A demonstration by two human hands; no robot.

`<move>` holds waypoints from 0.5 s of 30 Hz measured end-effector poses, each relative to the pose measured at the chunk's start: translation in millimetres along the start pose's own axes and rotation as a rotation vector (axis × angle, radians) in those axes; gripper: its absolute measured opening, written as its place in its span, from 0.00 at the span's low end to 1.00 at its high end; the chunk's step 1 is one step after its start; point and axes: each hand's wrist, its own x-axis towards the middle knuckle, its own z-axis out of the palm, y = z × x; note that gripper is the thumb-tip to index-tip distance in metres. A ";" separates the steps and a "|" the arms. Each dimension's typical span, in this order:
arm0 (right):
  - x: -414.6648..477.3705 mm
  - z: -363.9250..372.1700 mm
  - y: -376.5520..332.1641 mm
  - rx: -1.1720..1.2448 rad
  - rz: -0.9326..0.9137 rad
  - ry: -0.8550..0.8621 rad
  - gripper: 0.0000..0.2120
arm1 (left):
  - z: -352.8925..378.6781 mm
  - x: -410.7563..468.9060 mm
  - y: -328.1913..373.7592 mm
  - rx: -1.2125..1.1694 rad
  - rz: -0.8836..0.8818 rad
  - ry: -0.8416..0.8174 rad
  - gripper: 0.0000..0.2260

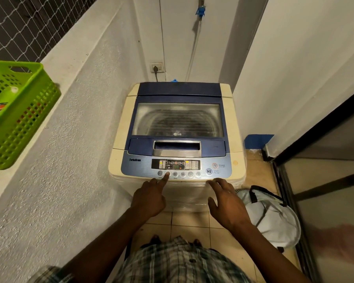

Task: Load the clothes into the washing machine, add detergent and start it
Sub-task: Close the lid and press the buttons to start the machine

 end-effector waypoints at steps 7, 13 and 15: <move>13.4 -8.3 1.8 -0.055 -0.006 -0.014 0.30 | 4.6 -7.7 -3.9 -0.082 0.005 0.050 0.38; 26.2 -12.2 -0.9 -0.141 0.009 -0.046 0.34 | 3.8 -12.1 -3.5 -0.128 -0.004 0.106 0.35; 29.3 -12.3 -3.2 -0.165 0.015 -0.048 0.34 | 1.3 -12.8 -0.6 -0.138 -0.009 0.114 0.34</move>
